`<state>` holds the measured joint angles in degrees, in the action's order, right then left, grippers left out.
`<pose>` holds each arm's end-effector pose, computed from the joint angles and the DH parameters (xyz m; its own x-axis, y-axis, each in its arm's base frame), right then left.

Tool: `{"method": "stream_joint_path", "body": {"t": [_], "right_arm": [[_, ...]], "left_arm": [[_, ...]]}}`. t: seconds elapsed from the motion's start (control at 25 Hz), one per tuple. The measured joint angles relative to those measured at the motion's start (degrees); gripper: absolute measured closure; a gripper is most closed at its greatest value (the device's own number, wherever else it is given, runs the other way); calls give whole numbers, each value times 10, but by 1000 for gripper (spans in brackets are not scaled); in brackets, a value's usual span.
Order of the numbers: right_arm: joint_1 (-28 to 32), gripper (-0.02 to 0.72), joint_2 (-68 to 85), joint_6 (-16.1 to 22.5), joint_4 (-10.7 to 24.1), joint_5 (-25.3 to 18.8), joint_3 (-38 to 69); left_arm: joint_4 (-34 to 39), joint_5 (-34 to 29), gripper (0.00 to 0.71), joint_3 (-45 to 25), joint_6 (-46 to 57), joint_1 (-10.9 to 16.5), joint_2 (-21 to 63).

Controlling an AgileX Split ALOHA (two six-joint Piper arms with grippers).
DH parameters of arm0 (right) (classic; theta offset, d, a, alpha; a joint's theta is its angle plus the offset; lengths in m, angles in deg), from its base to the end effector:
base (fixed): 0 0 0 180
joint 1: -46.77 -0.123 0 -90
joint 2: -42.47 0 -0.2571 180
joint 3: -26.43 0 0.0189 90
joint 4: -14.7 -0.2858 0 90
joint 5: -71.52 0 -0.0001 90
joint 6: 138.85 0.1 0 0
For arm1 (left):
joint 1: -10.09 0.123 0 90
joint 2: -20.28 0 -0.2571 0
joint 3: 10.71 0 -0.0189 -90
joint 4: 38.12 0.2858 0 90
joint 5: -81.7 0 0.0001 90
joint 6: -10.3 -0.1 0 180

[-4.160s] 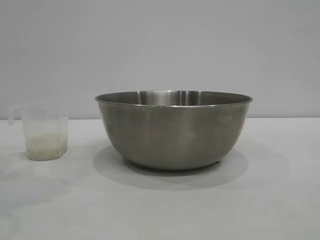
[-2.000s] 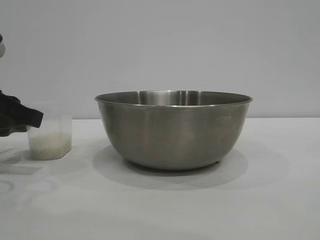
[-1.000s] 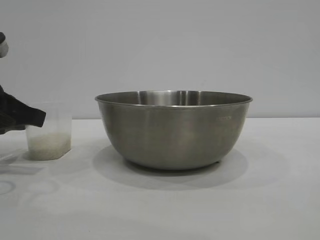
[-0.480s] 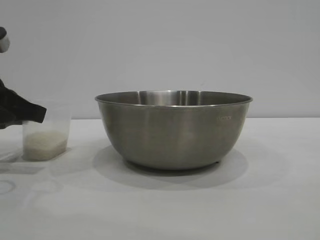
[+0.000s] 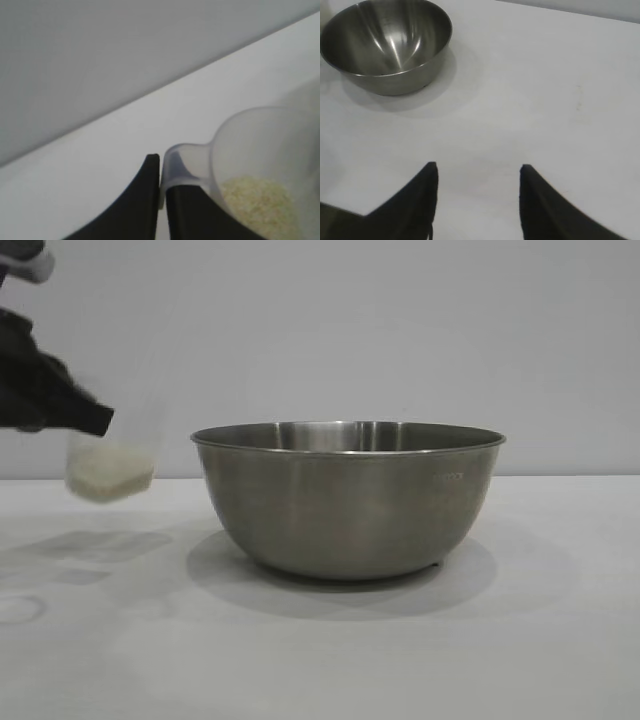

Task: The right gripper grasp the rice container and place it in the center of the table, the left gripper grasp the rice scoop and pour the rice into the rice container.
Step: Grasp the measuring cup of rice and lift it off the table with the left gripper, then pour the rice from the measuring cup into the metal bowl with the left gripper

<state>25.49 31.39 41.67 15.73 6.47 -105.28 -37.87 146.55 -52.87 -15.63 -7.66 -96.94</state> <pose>0.0625 0.0226 0.2777 -0.5272 -0.2037 -0.8250 -0.3496 0.9369 -0.0080 0.3195 -0.1027 0.0828 0.0679 0.4392 -0.8958 0.3103 0.8441 0.4373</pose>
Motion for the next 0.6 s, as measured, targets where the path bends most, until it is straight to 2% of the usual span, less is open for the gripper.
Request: {"method": "stream_joint_path", "body": {"t": [0.4, 0.6], "right_arm": [[0, 455, 0, 0, 0, 0, 0], [0, 455, 0, 0, 0, 0, 0]], "left_arm": [[114, 0, 710, 84, -76, 0, 0], [194, 0, 710, 118, -142, 0, 0]]}}
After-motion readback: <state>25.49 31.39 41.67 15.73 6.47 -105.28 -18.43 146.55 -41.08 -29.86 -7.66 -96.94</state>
